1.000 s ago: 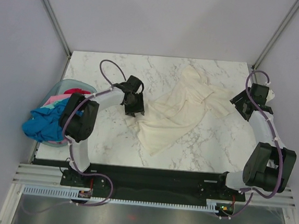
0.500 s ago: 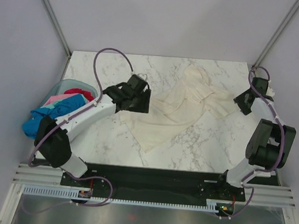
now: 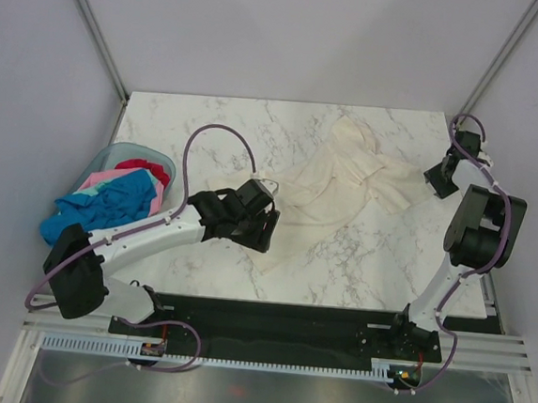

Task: Fold and stack the t-shirts
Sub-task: Flatten the tshirt out

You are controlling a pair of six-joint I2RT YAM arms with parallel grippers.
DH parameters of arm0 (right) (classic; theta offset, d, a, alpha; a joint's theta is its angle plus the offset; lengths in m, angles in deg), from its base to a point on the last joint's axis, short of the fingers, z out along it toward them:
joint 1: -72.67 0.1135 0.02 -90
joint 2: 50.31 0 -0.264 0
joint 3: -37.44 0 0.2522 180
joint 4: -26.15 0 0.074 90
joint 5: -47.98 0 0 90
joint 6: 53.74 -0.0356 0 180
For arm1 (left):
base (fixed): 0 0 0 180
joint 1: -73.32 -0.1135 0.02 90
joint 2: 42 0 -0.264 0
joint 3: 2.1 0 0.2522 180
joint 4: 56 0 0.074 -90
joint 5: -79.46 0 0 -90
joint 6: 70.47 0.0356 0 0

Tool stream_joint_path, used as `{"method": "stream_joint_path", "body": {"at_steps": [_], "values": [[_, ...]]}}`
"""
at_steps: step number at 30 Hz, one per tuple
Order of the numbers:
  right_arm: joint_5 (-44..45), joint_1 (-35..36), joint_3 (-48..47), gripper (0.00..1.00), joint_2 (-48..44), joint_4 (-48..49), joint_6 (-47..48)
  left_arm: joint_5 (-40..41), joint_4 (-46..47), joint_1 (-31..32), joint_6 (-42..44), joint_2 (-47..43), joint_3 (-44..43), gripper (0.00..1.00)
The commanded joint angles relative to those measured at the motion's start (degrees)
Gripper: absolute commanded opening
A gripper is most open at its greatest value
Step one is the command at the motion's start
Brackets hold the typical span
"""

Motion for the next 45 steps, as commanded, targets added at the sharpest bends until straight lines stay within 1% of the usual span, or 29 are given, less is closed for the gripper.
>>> {"method": "stream_joint_path", "body": {"at_steps": [1,4,7,12,13,15,16,18,19,21,24,27,28,29,30,31,33,34,35,37,39,40,42,43,45], "values": [[0.5,-0.4,-2.6,0.5,1.5,-0.9,-1.8,0.0,2.4,0.1,-1.3,-2.3,0.4,0.68],[2.0,-0.3,-2.7,0.5,3.4,-0.6,-1.8,-1.2,2.6,0.1,-1.5,-2.6,1.1,0.68],[1.6,-0.3,-2.2,0.49,4.8,-0.6,-1.6,-2.0,2.5,0.1,-1.7,-3.8,2.2,0.68],[5.1,-0.4,0.0,0.45,6.4,0.3,-1.5,-1.9,2.4,0.1,-2.1,-6.3,3.4,0.68],[5.1,-0.4,0.1,0.39,6.7,0.3,-1.3,-1.8,2.4,0.1,-2.2,-6.6,3.5,0.68],[5.2,-0.3,0.2,0.32,7.3,0.8,-0.8,-1.3,2.5,0.1,-2.8,-7.0,3.8,0.68],[5.2,-0.3,0.5,0.22,7.2,1.0,-0.6,-1.2,2.5,0.1,-2.9,-7.3,3.8,0.68],[5.2,-0.4,0.8,0.11,6.7,1.5,0.2,-1.1,2.5,0.1,-3.1,-7.5,3.9,0.68],[5.3,-0.4,0.7,0.0,6.0,1.7,0.6,-1.1,2.5,0.1,-3.3,-7.4,4.0,0.68],[5.7,-0.4,0.9,0.0,5.2,1.8,0.8,-1.1,2.5,0.1,-3.6,-7.3,4.1,0.68],[6.7,-0.4,2.4,0.0,1.4,1.4,1.0,-1.7,2.7,0.1,-4.0,-6.8,5.1,0.68],[7.3,-0.3,5.4,0.0,-5.3,0.2,-0.1,-2.5,3.3,0.1,-3.4,-5.9,6.6,0.67],[6.5,-0.2,8.1,0.0,-9.3,0.1,-0.6,-2.2,3.3,0.1,-3.1,-5.5,7.2,0.66],[5.9,-0.1,9.6,0.0,-11.4,0.1,-1.1,-1.8,3.3,0.1,-2.8,-4.9,7.4,0.65],[5.2,0.1,12.6,0.0,-13.5,0.1,-1.2,-1.6,3.9,0.7,-2.0,-4.7,7.6,0.64],[4.2,0.5,14.0,0.0,-17.4,0.1,-1.2,-1.2,4.2,1.1,-1.4,-4.5,7.9,0.63],[3.7,1.1,17.8,0.0,-21.2,0.1,-0.7,-0.2,6.1,2.7,-0.2,-3.8,8.2,0.6],[3.3,1.3,18.9,0.0,-24.7,0.1,-0.6,-0.1,6.8,3.0,0.0,-3.3,8.2,0.6],[2.2,1.3,19.8,0.0,-26.3,0.1,-0.3,-0.5,7.4,3.2,0.6,-2.7,8.0,0.6],[1.5,1.3,22.1,0.0,-30.7,-0.2,0.2,-0.5,8.9,4.1,0.9,-0.2,7.0,0.59],[0.8,1.4,23.7,0.0,-33.1,-0.9,0.6,-0.5,10.4,4.6,1.6,2.7,6.6,0.59],[0.5,1.4,24.1,0.0,-35.2,-1.1,0.7,-1.1,12.3,4.9,1.8,3.7,6.4,0.59],[0.1,1.4,25.4,0.0,-36.8,-1.0,0.7,-1.8,13.5,5.5,2.7,5.9,6.1,0.6],[0.0,1.4,25.6,0.0,-37.6,-1.0,0.8,-1.5,13.6,5.9,2.8,8.6,5.3,0.6],[0.2,1.4,25.9,0.0,-38.0,-0.7,0.9,-0.6,13.6,6.5,3.0,10.9,4.5,0.6]]}}
